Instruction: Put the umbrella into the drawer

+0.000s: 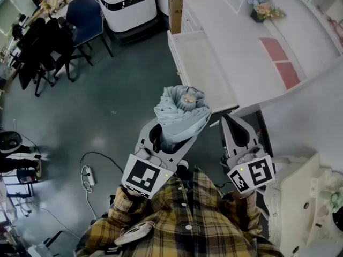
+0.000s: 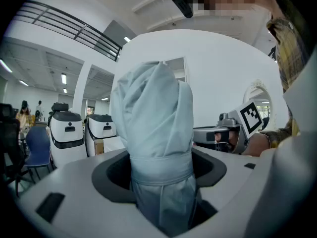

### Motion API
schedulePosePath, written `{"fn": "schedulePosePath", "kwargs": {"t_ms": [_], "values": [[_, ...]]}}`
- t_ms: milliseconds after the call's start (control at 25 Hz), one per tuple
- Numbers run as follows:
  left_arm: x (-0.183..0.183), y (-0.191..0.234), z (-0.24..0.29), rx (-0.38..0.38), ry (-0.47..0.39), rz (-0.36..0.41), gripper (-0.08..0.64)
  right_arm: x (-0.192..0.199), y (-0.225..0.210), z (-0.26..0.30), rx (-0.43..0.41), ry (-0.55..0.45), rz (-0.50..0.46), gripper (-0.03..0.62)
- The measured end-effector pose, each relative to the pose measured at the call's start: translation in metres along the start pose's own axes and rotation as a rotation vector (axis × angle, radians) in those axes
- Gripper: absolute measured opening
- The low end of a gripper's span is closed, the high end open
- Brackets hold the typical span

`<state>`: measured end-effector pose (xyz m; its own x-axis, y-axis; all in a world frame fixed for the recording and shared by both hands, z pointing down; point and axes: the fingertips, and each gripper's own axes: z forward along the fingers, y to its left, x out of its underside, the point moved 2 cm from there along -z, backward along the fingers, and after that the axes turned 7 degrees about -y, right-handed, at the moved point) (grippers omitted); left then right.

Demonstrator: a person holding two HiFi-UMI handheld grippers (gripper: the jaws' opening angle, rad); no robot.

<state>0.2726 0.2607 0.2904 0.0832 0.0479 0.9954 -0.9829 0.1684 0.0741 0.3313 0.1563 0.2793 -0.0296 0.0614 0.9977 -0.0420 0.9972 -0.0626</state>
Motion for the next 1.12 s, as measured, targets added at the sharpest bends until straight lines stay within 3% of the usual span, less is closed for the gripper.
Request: {"fn": "schedulePosePath", "kwargs": {"t_ms": [360,600,800,1120], "values": [[0.006,-0.005,-0.007,-0.060,0.002,-0.013,0.316,0.001,-0.010,-0.004,-0.018,-0.017,0.006,0.015],[0.013,0.018,-0.010,-0.118,0.007,-0.010,0.316,0.014,-0.009,0.020,-0.064,-0.005,0.022,0.015],[0.011,0.057,-0.001,-0.108,-0.005,0.000,0.316,0.023,-0.006,0.064,-0.071,0.013,0.022,0.015],[-0.001,0.155,0.023,-0.076,0.017,0.020,0.316,0.028,-0.007,0.168,-0.044,0.027,0.042,0.015]]}}
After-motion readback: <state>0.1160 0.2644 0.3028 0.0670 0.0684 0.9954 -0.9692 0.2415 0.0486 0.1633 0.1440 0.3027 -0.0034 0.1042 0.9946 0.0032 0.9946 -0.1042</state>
